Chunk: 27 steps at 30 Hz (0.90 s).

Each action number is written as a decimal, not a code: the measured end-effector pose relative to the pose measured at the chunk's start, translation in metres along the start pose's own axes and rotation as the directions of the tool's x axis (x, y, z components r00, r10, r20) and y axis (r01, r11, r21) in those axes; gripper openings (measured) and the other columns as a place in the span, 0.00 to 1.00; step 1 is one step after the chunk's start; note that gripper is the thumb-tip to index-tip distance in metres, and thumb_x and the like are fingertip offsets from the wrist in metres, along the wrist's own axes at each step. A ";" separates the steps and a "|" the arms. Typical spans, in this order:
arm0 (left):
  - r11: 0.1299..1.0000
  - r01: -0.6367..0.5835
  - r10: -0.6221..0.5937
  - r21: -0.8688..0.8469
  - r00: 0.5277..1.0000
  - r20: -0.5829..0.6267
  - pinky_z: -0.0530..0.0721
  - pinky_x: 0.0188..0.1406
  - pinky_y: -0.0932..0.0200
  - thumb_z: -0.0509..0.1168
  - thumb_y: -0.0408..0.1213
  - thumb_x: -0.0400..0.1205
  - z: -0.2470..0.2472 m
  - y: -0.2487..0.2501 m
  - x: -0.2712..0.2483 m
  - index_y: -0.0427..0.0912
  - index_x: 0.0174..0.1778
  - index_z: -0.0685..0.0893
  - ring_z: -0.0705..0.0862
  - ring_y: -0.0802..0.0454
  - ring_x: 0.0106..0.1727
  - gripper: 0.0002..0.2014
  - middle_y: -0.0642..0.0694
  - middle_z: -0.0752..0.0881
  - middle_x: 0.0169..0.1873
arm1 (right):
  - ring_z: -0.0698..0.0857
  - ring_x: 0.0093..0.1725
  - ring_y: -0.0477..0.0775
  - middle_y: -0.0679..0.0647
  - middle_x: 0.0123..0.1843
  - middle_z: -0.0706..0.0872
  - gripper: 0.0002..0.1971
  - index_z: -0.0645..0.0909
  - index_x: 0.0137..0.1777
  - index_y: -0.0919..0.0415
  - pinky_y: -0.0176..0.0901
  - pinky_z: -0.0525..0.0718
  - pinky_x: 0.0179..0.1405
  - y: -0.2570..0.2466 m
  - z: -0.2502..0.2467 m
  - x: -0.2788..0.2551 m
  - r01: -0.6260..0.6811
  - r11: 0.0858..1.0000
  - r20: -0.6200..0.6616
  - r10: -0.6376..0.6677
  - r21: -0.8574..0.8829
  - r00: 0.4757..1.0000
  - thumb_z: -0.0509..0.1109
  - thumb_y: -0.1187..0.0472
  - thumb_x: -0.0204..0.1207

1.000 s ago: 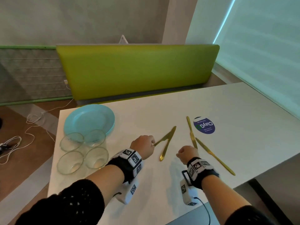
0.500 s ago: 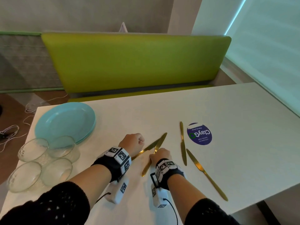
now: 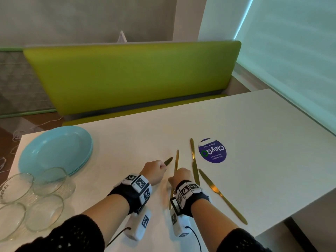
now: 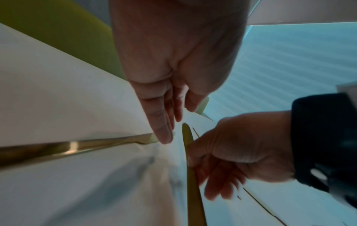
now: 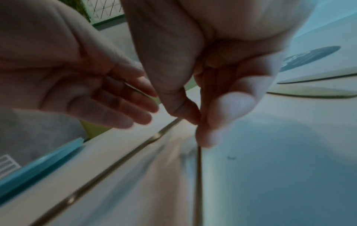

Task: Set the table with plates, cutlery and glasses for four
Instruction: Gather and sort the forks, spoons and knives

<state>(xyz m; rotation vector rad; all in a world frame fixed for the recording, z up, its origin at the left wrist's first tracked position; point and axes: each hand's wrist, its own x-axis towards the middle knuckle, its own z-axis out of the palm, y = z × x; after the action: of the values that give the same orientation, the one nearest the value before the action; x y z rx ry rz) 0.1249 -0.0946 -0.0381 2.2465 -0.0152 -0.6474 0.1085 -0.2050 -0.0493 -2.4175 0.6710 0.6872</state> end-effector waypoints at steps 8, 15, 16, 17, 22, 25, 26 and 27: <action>0.998 0.052 -0.049 -0.037 0.997 0.062 0.79 0.45 0.56 0.48 0.42 0.87 0.010 0.003 0.011 0.39 0.60 0.80 0.81 0.46 0.44 0.18 0.37 0.86 0.52 | 0.81 0.24 0.44 0.51 0.30 0.85 0.14 0.78 0.35 0.60 0.31 0.80 0.26 -0.007 -0.023 -0.012 0.087 0.956 0.177 -0.141 0.280 0.974 0.61 0.59 0.82; 0.915 0.172 -0.103 -0.365 0.974 0.199 0.66 0.20 0.64 0.50 0.40 0.87 0.008 -0.001 0.013 0.40 0.41 0.76 0.68 0.54 0.24 0.14 0.45 0.76 0.30 | 0.79 0.28 0.42 0.47 0.32 0.85 0.11 0.81 0.31 0.52 0.31 0.80 0.26 -0.006 -0.034 -0.005 0.204 0.935 0.168 -0.259 0.289 0.951 0.69 0.61 0.76; 0.904 0.193 -0.125 -0.382 0.973 0.194 0.64 0.19 0.66 0.53 0.38 0.86 0.005 -0.002 0.013 0.38 0.41 0.77 0.67 0.55 0.24 0.12 0.45 0.75 0.31 | 0.79 0.28 0.43 0.46 0.32 0.85 0.11 0.81 0.32 0.52 0.31 0.80 0.26 -0.005 -0.039 -0.002 0.202 0.938 0.173 -0.257 0.281 0.951 0.70 0.61 0.75; 0.898 0.209 -0.146 -0.386 0.971 0.187 0.64 0.18 0.67 0.55 0.36 0.85 0.002 -0.003 0.013 0.37 0.41 0.78 0.66 0.55 0.24 0.10 0.46 0.75 0.30 | 0.79 0.29 0.43 0.46 0.32 0.85 0.10 0.81 0.33 0.52 0.32 0.81 0.28 -0.004 -0.046 0.002 0.186 0.947 0.161 -0.233 0.260 0.959 0.71 0.61 0.75; 0.879 0.210 -0.176 -0.429 0.977 0.117 0.68 0.23 0.65 0.54 0.31 0.86 -0.021 -0.005 0.016 0.35 0.47 0.79 0.71 0.54 0.28 0.09 0.46 0.76 0.32 | 0.86 0.57 0.56 0.58 0.57 0.87 0.14 0.82 0.58 0.66 0.41 0.84 0.51 0.003 -0.078 0.035 0.027 0.996 -0.141 -0.039 -0.087 0.989 0.60 0.60 0.80; 0.877 0.176 -0.166 -0.448 0.984 0.063 0.72 0.28 0.65 0.50 0.32 0.87 -0.033 -0.002 0.016 0.37 0.51 0.77 0.74 0.54 0.31 0.10 0.46 0.78 0.34 | 0.86 0.55 0.60 0.61 0.54 0.88 0.12 0.82 0.55 0.68 0.42 0.78 0.40 0.013 -0.084 0.054 -0.072 0.985 -0.202 0.039 -0.159 0.979 0.62 0.63 0.78; 0.878 0.165 -0.160 -0.449 0.986 0.049 0.73 0.27 0.65 0.50 0.33 0.87 -0.036 -0.002 0.016 0.37 0.51 0.77 0.75 0.54 0.30 0.10 0.46 0.78 0.34 | 0.87 0.53 0.61 0.61 0.51 0.88 0.11 0.82 0.53 0.68 0.42 0.79 0.40 0.014 -0.083 0.058 -0.092 0.983 -0.218 0.056 -0.160 0.974 0.63 0.63 0.78; 0.882 0.159 -0.158 -0.444 0.987 0.039 0.73 0.27 0.64 0.49 0.34 0.87 -0.038 -0.003 0.017 0.38 0.51 0.77 0.76 0.53 0.30 0.11 0.46 0.79 0.34 | 0.87 0.52 0.61 0.61 0.49 0.87 0.11 0.83 0.52 0.68 0.42 0.80 0.40 0.014 -0.080 0.063 -0.106 0.984 -0.236 0.070 -0.146 0.969 0.65 0.62 0.77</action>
<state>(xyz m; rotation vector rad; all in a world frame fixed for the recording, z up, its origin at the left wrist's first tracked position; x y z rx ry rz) 0.1567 -0.0698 -0.0259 1.8108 0.2934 -0.6621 0.1738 -0.2832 -0.0331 -2.6538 0.8503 0.5153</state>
